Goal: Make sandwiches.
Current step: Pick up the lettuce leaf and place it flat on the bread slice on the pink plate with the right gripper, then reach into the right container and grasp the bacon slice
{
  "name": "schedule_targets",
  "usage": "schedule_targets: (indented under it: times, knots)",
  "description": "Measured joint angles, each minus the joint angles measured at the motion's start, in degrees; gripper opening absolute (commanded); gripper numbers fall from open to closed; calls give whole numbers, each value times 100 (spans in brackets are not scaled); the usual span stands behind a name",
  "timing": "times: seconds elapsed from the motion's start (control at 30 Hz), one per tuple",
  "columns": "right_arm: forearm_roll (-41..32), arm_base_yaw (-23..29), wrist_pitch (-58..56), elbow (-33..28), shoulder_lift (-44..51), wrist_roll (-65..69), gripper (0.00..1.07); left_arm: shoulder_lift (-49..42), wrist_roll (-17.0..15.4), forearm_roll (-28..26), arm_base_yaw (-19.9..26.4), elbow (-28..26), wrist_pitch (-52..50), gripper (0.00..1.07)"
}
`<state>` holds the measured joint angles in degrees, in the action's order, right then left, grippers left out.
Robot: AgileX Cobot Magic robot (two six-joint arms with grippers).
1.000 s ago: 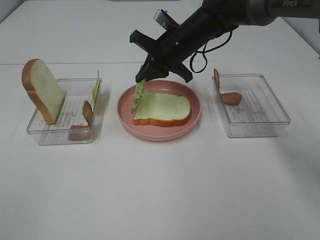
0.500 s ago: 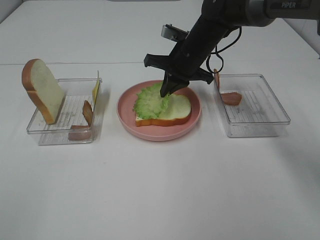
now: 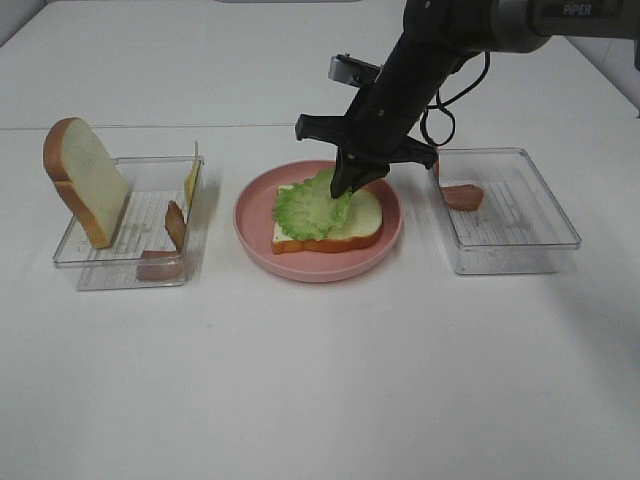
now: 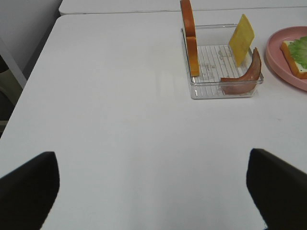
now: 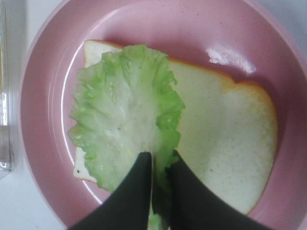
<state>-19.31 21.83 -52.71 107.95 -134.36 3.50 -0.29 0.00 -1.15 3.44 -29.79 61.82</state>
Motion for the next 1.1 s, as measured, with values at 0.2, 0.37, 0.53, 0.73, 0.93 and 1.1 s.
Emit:
schedule_targets:
  times: [0.2, 0.37, 0.53, 0.73, 0.93, 1.1]
  knots:
    - [69, 0, -241, 0, 29, 0, 73, 0, 0, 0, 0, 0, 0, 98]
    - [195, 0, -424, 0, 178, 0, 74, 0, 0, 0, 0, 0, 0, 98]
    - [223, 0, -630, 0, 355, 0, 74, 0, 0, 0, 0, 0, 0, 98]
    - [235, 0, -940, 0, 596, 17, 74, 0, 0, 0, 0, 0, 0, 98]
    - [384, 0, -1094, 0, 1140, 23, 80, 0, 0, 0, 0, 0, 0, 98]
    - [991, 0, -1341, 0, 1415, 378, 83, 0, 0, 0, 0, 0, 0, 98]
